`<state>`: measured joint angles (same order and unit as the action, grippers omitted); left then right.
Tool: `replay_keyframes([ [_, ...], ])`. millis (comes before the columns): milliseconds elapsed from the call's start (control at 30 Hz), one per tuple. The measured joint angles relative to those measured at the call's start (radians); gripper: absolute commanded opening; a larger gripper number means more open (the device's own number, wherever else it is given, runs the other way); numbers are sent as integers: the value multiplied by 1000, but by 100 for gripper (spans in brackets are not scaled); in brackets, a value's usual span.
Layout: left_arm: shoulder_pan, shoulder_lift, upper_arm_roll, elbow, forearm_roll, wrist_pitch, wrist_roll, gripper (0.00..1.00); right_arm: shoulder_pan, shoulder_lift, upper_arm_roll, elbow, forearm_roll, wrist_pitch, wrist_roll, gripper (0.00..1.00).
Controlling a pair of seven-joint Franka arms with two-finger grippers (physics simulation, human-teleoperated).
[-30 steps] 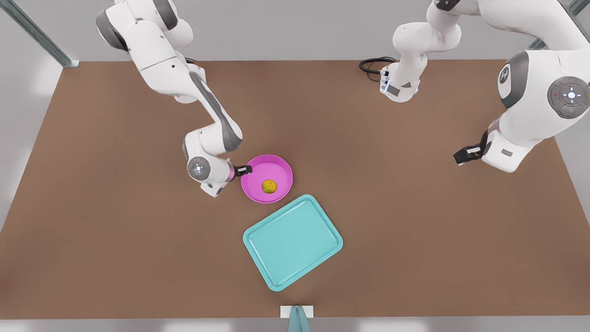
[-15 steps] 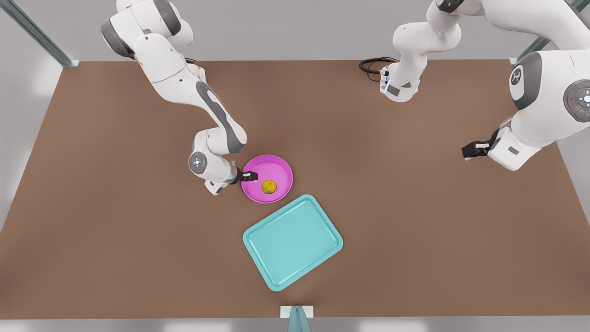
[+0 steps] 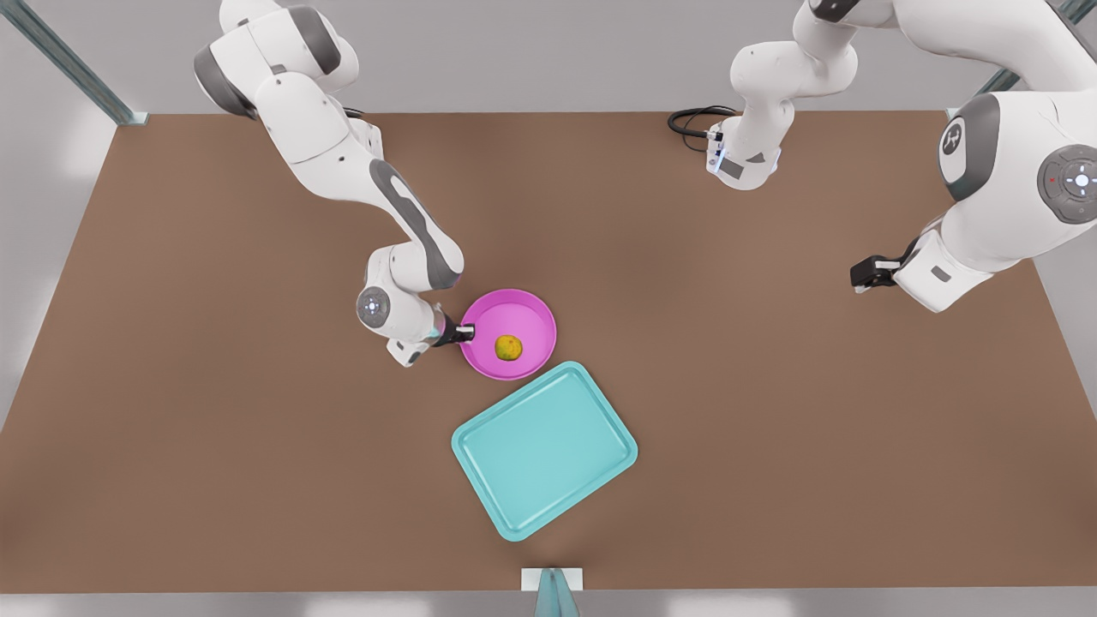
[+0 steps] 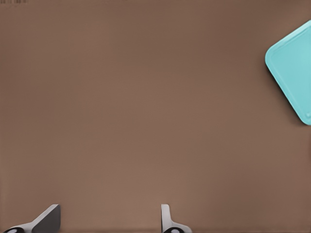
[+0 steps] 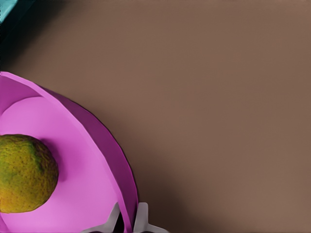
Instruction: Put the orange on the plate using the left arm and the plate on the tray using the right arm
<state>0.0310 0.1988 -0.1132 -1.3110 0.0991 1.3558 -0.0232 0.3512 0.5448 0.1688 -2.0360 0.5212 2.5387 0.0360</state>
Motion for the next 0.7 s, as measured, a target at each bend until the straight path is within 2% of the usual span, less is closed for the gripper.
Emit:
replay_keyframes([
  [700, -4, -11, -2, -5, -1, -5, 42, 100, -4, -80, 35, 6, 1, -30, -43, 21],
])
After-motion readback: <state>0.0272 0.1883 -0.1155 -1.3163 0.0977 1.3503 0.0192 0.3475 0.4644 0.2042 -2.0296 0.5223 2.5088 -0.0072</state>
